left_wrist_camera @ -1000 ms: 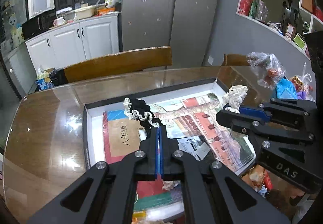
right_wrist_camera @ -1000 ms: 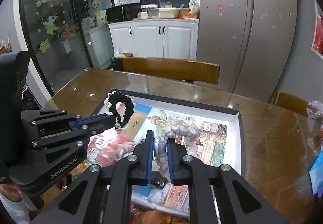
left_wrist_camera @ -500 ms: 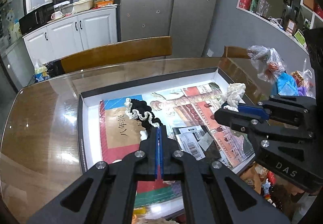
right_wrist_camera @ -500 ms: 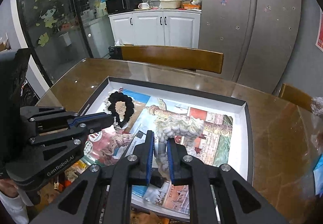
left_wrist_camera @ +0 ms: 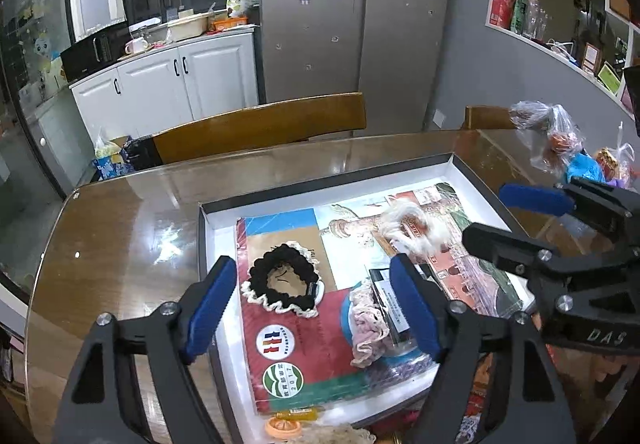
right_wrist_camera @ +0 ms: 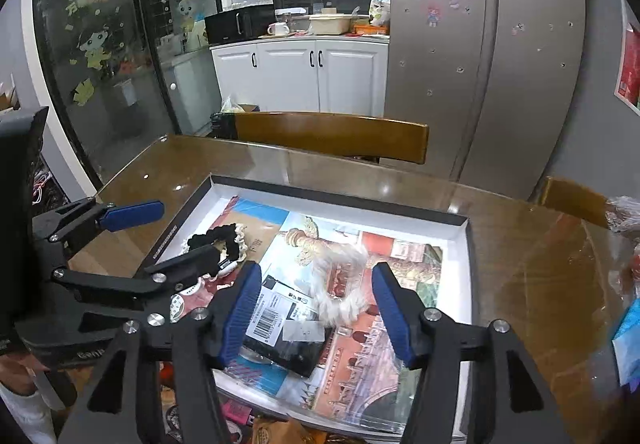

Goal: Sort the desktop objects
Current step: 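Open both grippers to drop the hair ties into the box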

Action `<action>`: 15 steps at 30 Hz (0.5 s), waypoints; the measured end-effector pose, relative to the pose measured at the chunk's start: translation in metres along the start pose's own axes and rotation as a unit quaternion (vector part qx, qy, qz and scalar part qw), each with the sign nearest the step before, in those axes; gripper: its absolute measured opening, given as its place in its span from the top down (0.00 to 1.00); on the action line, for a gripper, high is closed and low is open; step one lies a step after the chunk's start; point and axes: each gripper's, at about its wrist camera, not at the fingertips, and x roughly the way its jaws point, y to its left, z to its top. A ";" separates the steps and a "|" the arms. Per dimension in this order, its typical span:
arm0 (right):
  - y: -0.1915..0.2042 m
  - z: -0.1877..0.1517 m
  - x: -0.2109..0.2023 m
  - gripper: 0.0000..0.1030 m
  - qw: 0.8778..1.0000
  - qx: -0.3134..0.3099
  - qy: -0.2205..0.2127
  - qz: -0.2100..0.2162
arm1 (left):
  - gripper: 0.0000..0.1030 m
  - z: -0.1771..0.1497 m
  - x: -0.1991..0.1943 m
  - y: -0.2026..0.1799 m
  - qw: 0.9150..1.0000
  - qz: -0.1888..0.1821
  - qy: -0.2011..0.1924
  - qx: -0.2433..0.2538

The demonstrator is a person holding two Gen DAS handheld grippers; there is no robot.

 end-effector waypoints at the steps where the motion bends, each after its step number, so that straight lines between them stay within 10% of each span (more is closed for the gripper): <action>1: -0.001 0.001 -0.002 0.38 1.000 0.002 -0.001 -0.003 | 0.20 0.000 -0.002 0.000 1.000 0.005 -0.004 0.001; 15: 0.001 0.002 -0.020 0.32 1.000 0.005 -0.008 -0.004 | 0.19 -0.002 -0.022 0.001 1.000 -0.002 -0.010 0.004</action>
